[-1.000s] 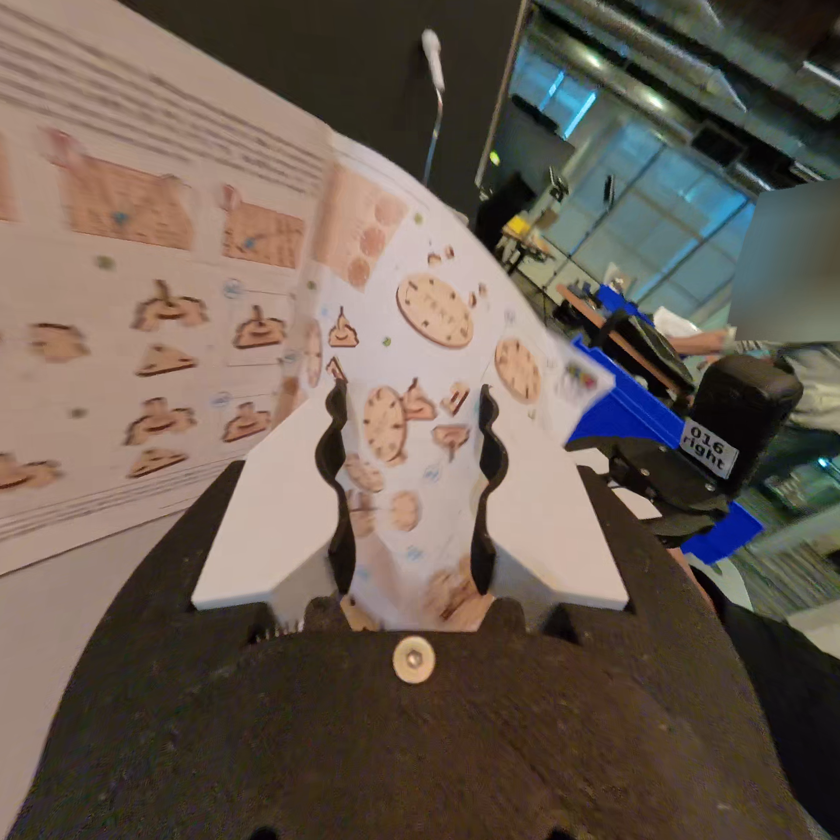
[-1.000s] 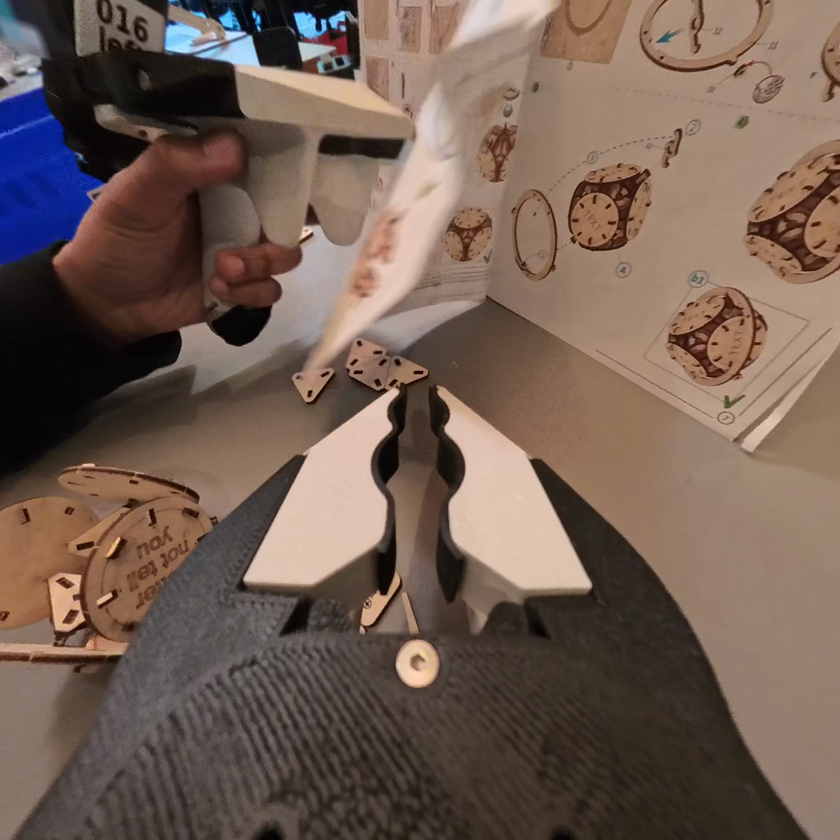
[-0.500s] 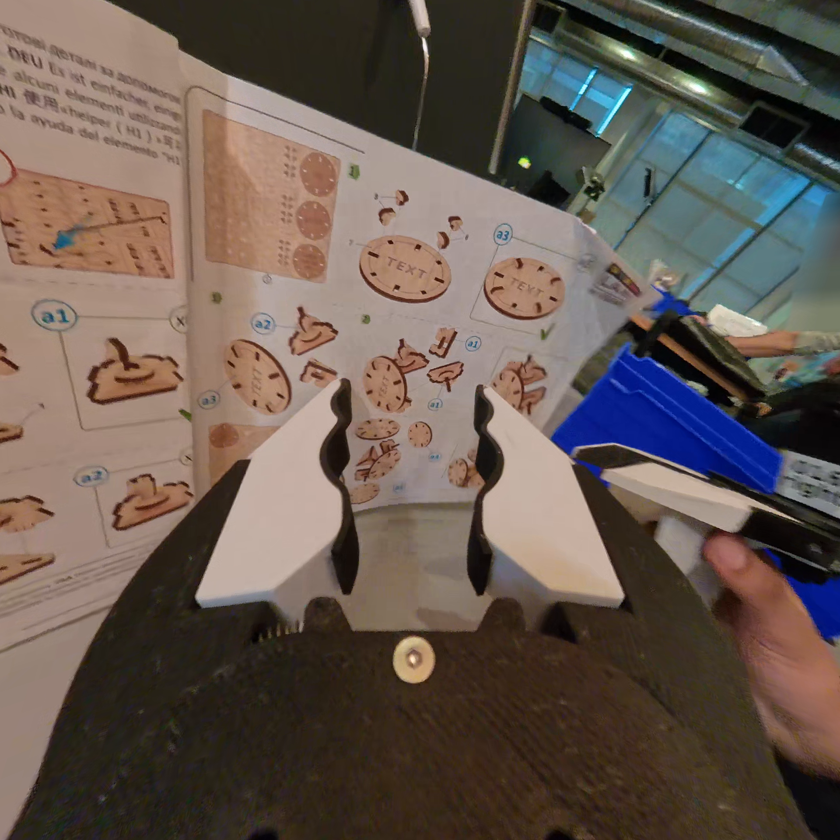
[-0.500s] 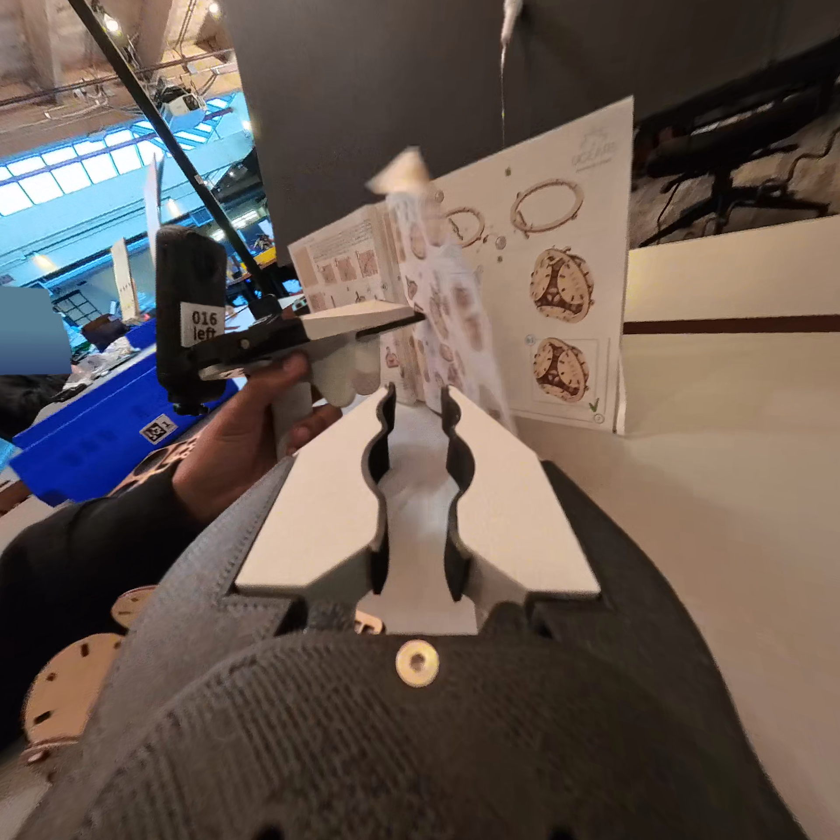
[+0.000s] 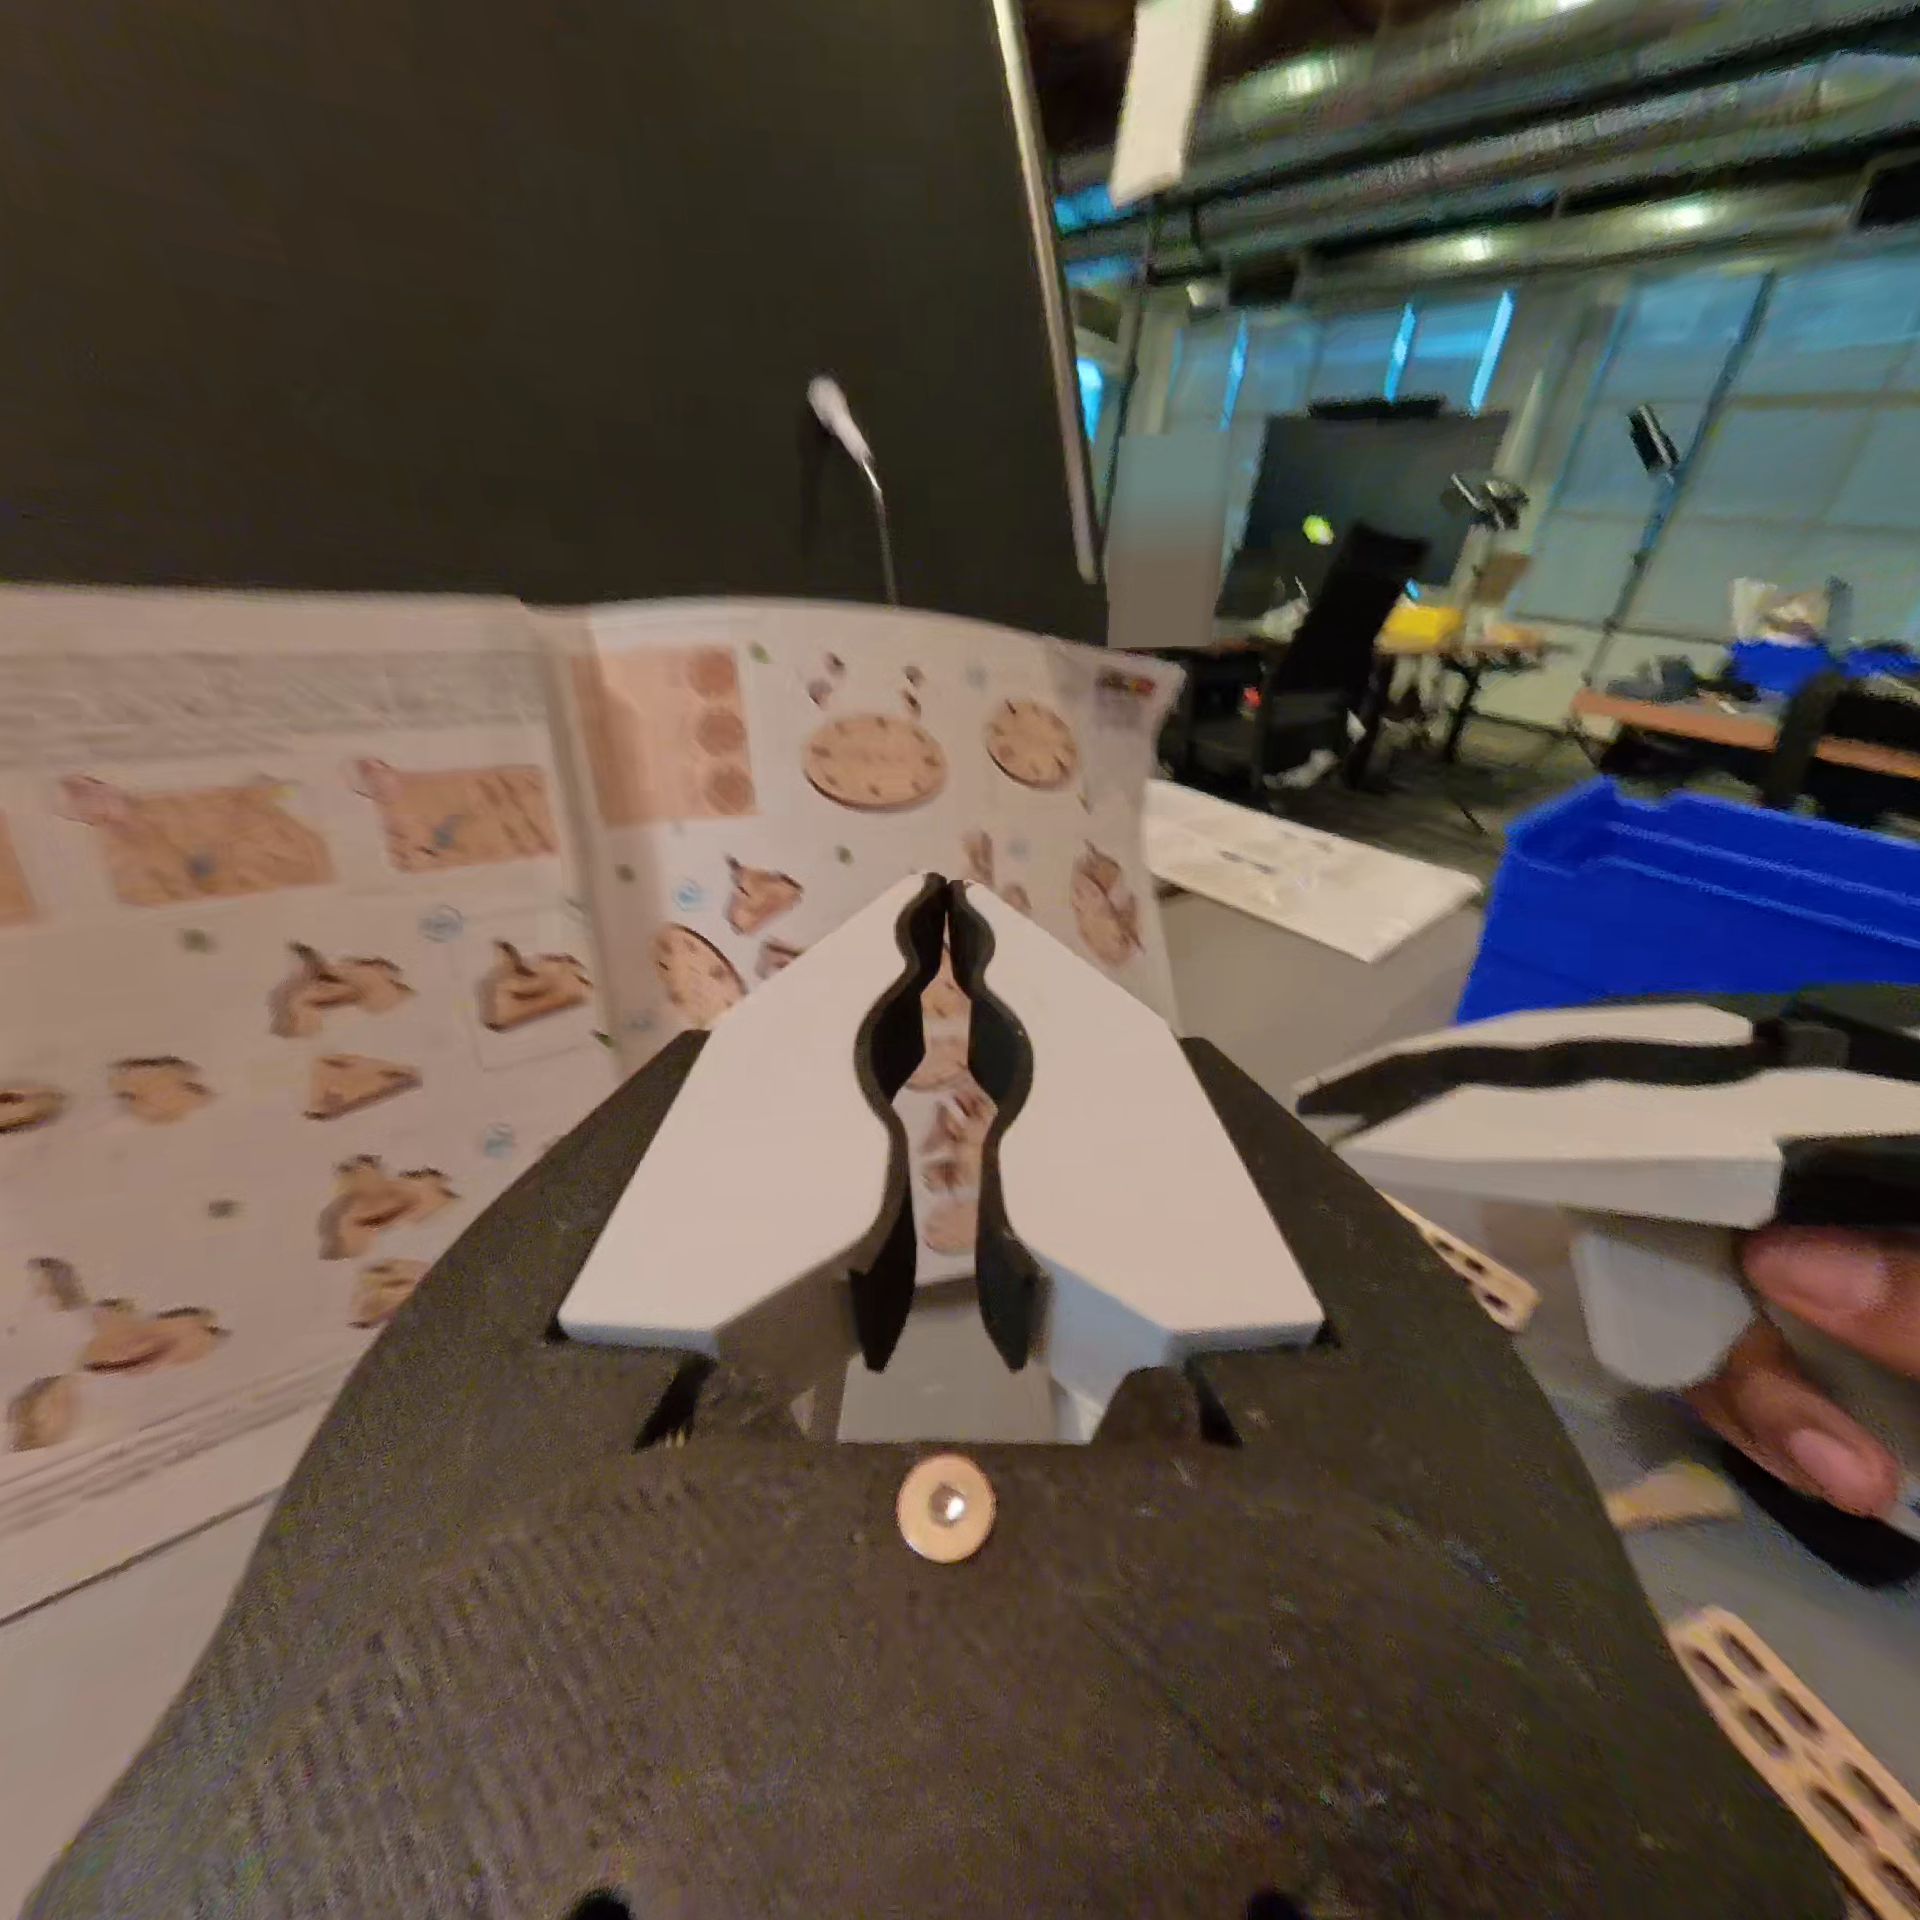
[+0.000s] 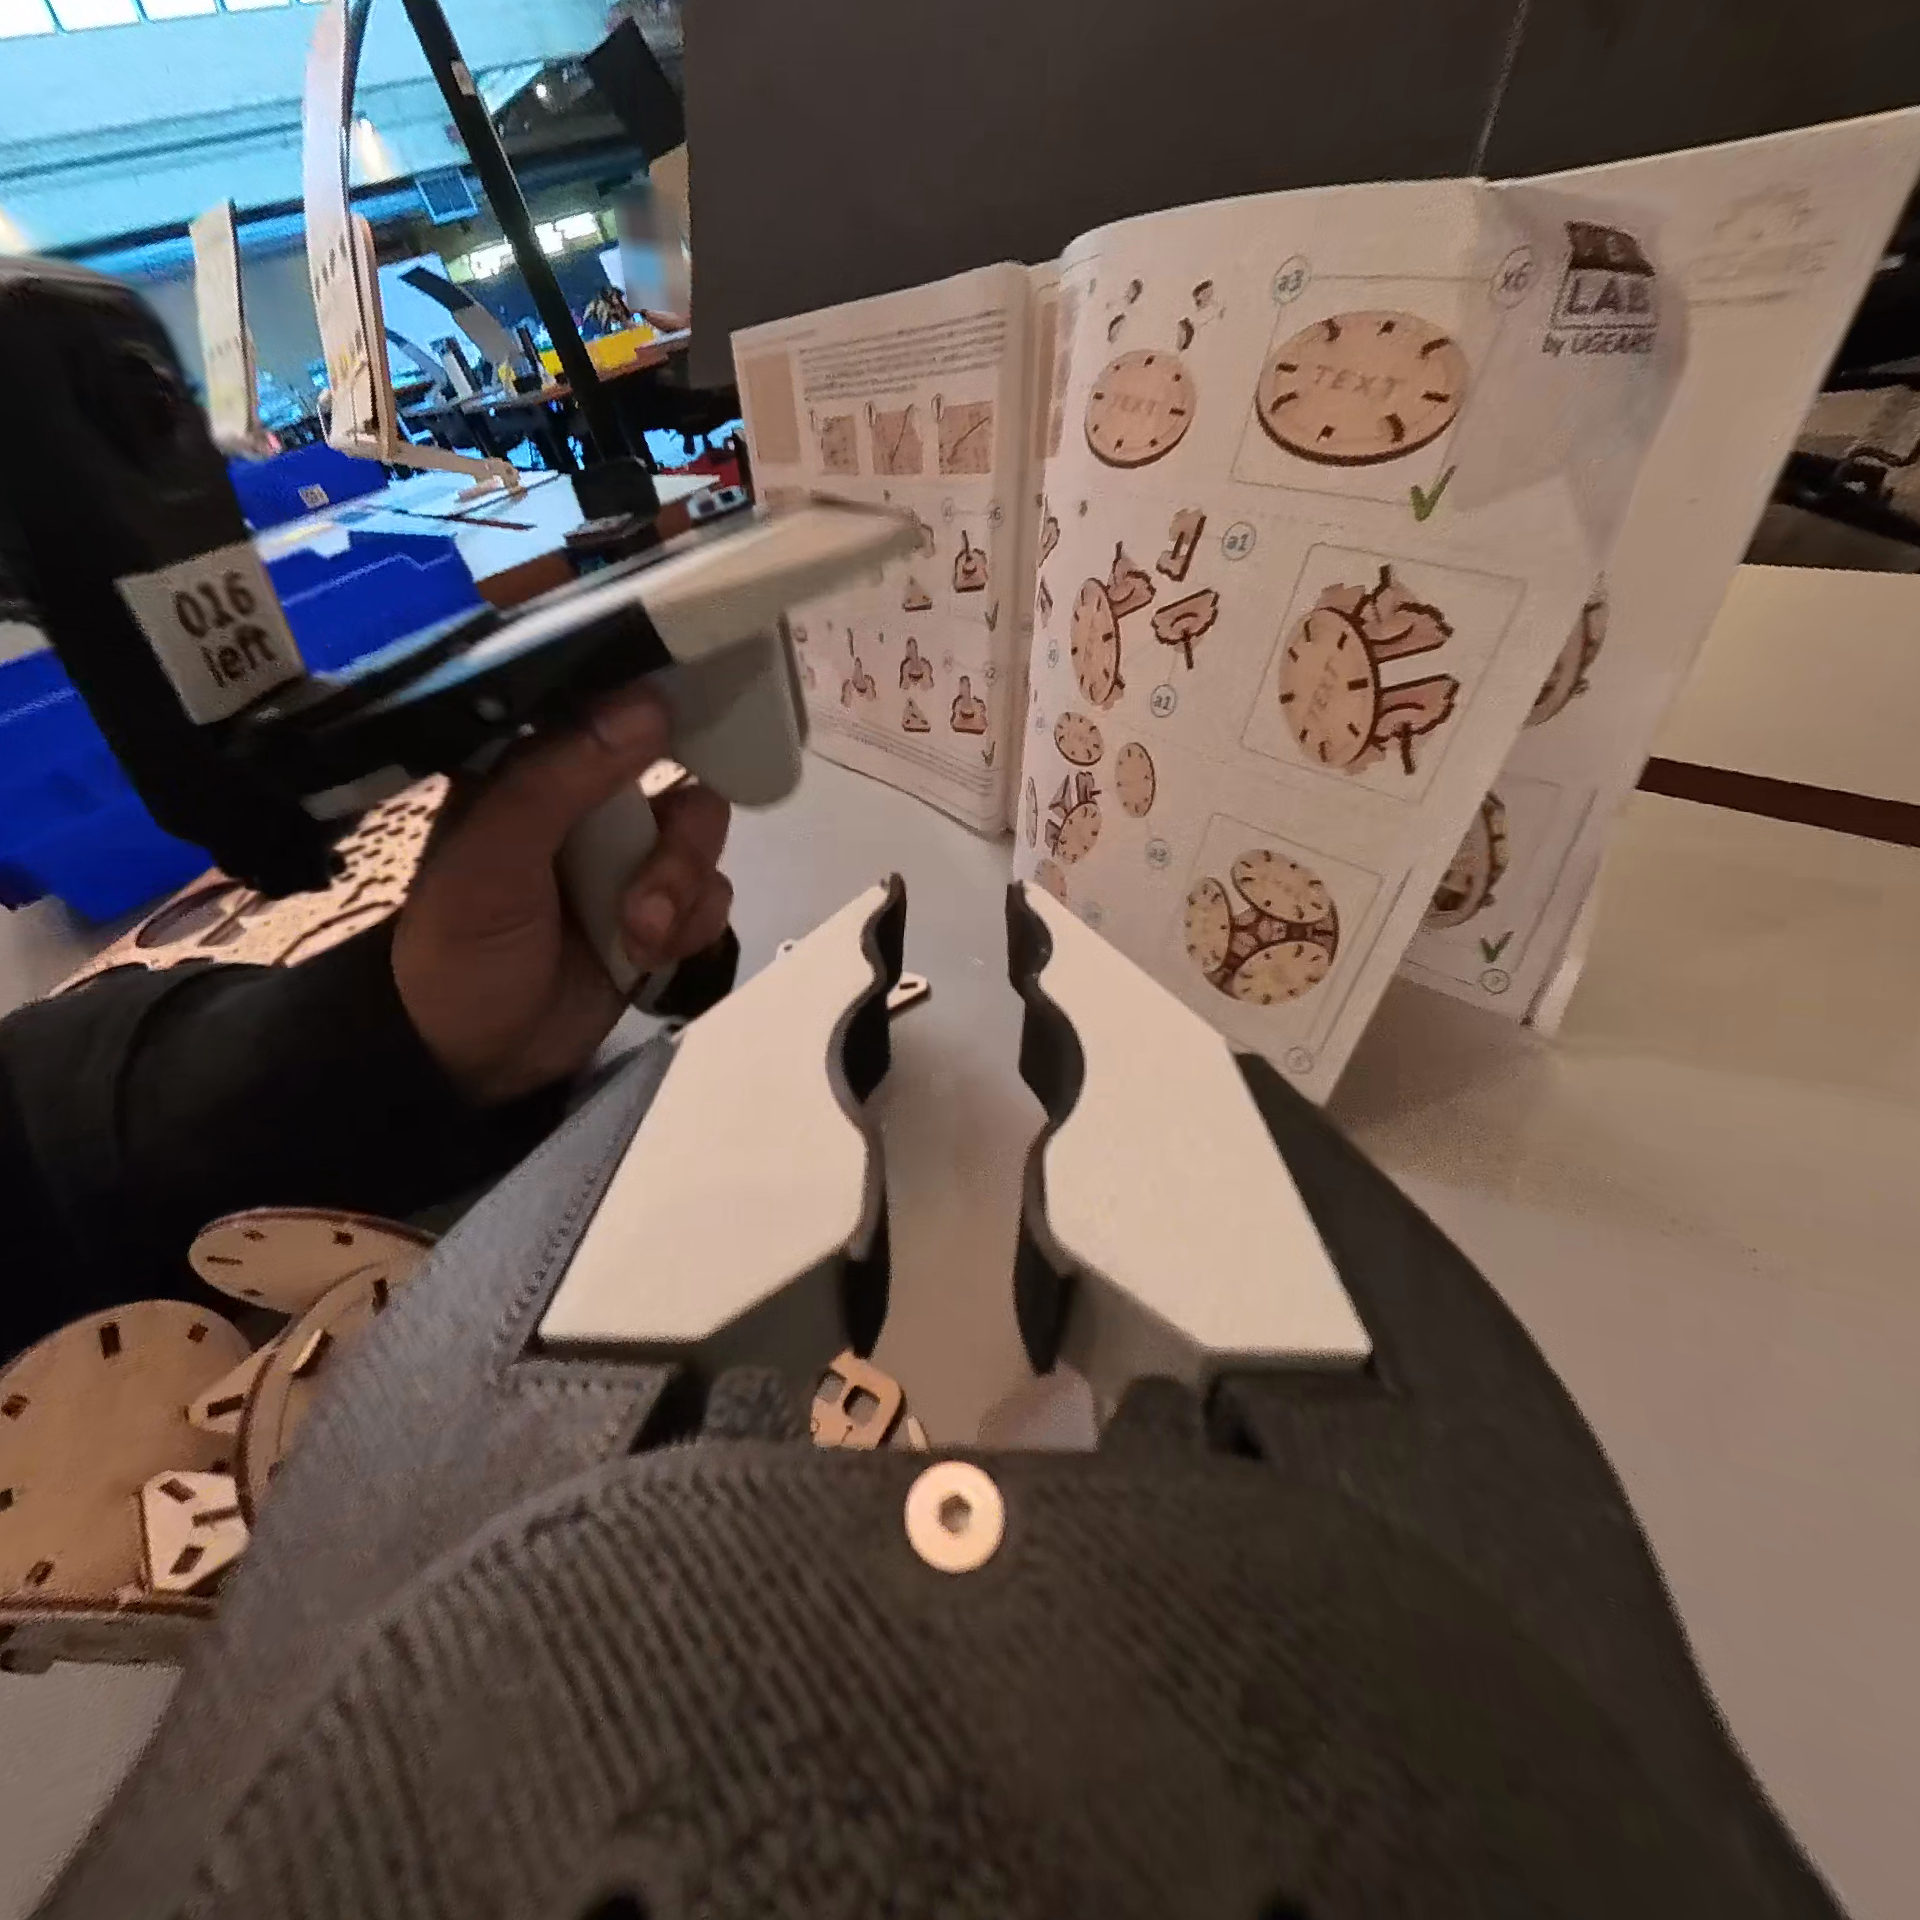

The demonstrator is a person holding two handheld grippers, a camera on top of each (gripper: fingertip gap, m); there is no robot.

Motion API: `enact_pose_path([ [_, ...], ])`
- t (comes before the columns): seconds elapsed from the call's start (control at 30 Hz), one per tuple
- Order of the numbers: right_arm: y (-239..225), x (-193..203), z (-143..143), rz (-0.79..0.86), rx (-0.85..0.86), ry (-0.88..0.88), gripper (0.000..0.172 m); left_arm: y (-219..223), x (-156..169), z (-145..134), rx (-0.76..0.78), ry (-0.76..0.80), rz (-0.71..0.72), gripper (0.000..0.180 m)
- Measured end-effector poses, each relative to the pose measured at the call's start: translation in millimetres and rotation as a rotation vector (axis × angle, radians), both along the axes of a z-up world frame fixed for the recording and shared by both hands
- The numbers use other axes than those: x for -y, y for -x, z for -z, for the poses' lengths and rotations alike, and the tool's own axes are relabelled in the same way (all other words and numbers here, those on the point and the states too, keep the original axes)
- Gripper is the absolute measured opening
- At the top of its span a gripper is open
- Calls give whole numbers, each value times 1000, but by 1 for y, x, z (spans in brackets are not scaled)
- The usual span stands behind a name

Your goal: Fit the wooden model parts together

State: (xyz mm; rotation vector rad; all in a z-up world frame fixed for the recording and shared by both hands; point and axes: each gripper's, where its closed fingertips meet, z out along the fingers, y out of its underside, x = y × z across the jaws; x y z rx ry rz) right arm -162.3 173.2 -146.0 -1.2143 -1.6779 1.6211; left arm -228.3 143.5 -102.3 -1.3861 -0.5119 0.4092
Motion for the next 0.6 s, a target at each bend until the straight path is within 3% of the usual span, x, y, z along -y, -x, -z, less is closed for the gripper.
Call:
enact_pose_path([
  [0.07,0,3,3,-11,10,-23,19,14,21,-9,-26,-41,-119,0],
  [0.2,0,9,8,-29,28,-63,19,34,49,-12,-23,-87,-220,0],
  [0.43,32,30,-1,-2,-146,-257,10,49,65,-8,-1,-98,-286,0],
  [0.5,51,29,-3,44,-199,-340,8,49,68,-9,-32,-72,-316,0],
  [0.6,80,-5,-16,275,-279,-461,11,50,79,-6,-70,-6,-383,0],
])
